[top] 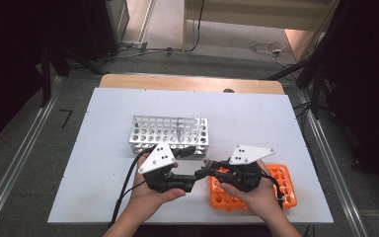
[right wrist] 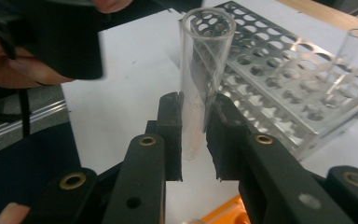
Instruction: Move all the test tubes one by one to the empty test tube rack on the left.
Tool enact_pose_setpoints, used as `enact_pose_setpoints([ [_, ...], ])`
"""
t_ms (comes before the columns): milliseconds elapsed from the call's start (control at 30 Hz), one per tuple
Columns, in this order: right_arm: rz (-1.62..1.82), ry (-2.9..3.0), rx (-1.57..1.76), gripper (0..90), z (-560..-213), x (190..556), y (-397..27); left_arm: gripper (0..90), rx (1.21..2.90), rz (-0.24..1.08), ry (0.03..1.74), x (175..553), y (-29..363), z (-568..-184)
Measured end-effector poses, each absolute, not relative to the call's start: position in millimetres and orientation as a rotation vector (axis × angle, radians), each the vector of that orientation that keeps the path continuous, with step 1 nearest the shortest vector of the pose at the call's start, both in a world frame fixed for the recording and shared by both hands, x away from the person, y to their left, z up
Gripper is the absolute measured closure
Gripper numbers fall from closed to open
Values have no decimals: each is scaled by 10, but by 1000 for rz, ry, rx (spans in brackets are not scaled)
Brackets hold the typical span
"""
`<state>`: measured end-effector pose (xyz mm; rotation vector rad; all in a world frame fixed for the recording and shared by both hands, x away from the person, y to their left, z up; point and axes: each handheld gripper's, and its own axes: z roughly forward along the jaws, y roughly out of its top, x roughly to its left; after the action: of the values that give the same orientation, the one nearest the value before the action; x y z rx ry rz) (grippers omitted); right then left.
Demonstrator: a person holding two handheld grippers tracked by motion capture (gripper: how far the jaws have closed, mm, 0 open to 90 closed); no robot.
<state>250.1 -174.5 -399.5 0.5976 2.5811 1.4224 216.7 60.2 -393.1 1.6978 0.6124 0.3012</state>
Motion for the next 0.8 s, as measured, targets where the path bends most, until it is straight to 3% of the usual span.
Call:
enact_pose_setpoints([
  [133,1416,2605,570,742,-4013,2458,-1674,467,1705,303,594,2149,562,-3941],
  [467,1416,2628,540,742,-4032,2413,-1611,646,1736,323,552,2122,508,-3955],
  [800,1408,2629,531,742,-4035,2410,-1611,733,1730,323,540,2122,521,-3953],
])
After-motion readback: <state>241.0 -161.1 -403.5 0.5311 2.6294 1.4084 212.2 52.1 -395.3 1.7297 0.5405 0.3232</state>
